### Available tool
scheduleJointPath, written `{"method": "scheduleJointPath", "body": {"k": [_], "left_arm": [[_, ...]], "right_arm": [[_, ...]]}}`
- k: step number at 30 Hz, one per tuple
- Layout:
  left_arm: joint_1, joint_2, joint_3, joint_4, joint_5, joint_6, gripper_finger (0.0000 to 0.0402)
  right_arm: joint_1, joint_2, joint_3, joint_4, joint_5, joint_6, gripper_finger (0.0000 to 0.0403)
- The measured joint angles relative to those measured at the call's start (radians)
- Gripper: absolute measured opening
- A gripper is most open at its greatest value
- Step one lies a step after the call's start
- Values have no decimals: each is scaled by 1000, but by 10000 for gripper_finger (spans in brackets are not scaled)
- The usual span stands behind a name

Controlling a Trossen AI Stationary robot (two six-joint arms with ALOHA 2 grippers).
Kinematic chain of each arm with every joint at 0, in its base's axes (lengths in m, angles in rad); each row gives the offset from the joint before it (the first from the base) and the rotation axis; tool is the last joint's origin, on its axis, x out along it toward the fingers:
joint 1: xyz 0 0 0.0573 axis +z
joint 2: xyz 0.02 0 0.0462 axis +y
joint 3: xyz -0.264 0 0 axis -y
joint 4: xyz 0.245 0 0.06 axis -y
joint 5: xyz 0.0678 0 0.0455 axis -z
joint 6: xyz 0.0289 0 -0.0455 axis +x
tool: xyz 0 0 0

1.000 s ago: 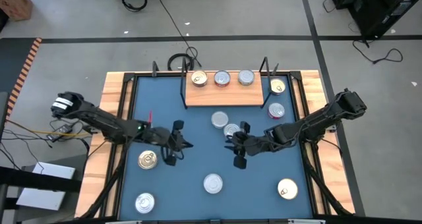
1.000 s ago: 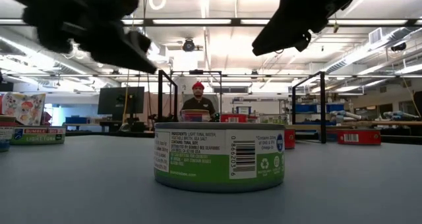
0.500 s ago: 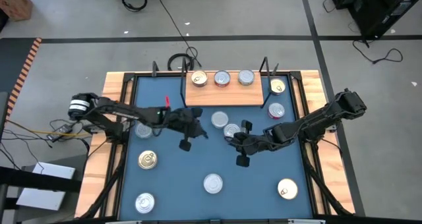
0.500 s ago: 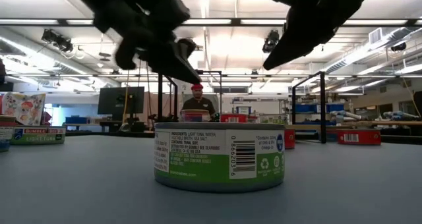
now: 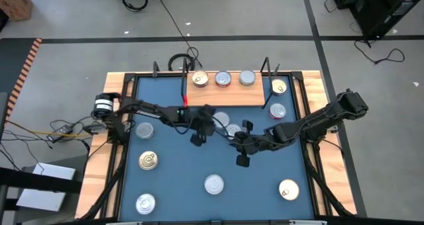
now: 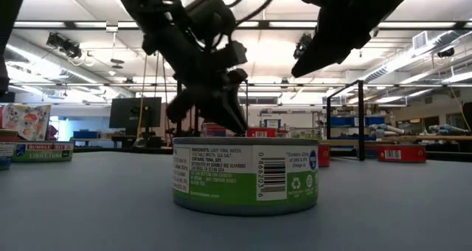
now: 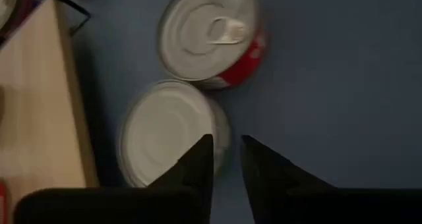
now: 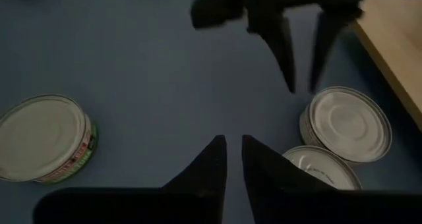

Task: Stack canned seafood by type on shelf
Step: Stack the green tuna can on top of the other green tuna can on the shelf

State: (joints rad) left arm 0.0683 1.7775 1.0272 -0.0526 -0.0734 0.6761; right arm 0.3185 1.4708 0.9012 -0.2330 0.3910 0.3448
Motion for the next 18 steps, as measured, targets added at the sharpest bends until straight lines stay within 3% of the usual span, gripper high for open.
{"method": "scheduleJointPath", "body": {"k": [9,18], "left_arm": [[17,93,14,56,-100,58,112],[23,95,14,58,-116,55,87]], "right_arm": [[18,0,0,17,0,3,62],[20,0,0,29,0,1,62]]}}
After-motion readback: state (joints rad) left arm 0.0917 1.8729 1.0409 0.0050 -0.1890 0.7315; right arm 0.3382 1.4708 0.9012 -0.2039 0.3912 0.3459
